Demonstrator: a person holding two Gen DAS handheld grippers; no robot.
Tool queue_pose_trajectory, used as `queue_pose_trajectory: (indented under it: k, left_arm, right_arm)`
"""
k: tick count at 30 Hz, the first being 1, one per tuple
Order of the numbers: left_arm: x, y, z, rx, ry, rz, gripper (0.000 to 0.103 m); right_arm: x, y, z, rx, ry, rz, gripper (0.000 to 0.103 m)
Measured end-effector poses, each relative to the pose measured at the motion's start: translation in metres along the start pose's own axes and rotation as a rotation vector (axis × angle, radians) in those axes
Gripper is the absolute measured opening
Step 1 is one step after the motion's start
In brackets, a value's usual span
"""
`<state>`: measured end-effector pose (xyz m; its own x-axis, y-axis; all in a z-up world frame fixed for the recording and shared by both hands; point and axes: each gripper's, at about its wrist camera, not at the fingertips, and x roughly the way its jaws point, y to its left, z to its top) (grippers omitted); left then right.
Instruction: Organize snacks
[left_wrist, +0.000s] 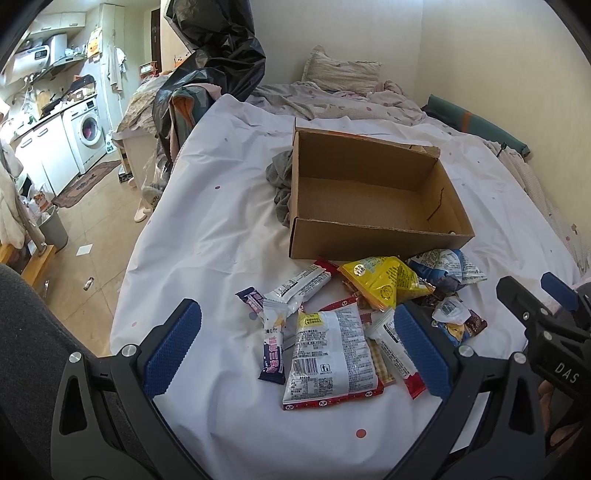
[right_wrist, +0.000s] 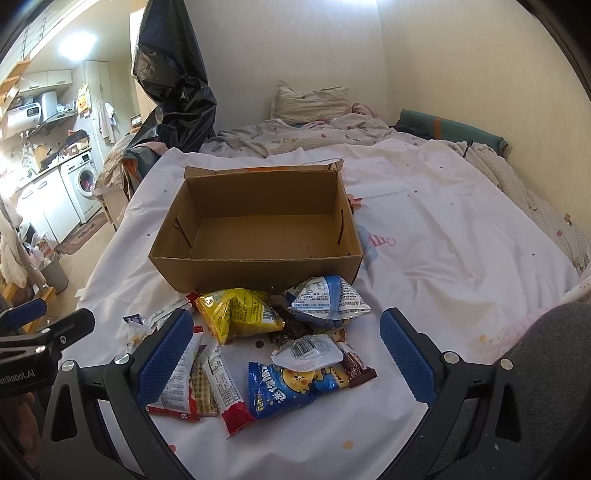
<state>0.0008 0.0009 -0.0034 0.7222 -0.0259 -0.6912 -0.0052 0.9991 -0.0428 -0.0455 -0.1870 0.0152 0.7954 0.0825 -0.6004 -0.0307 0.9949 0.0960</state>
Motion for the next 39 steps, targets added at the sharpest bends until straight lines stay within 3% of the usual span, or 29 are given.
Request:
queue_pose_trajectory:
  k: [39]
  left_arm:
    - [0.0017,0.0003,0.0025,-0.005,-0.002,-0.006,0.103]
  right_arm:
    - [0.0015,-0.0013,0.0000,0.006,0.007,0.005,0.103]
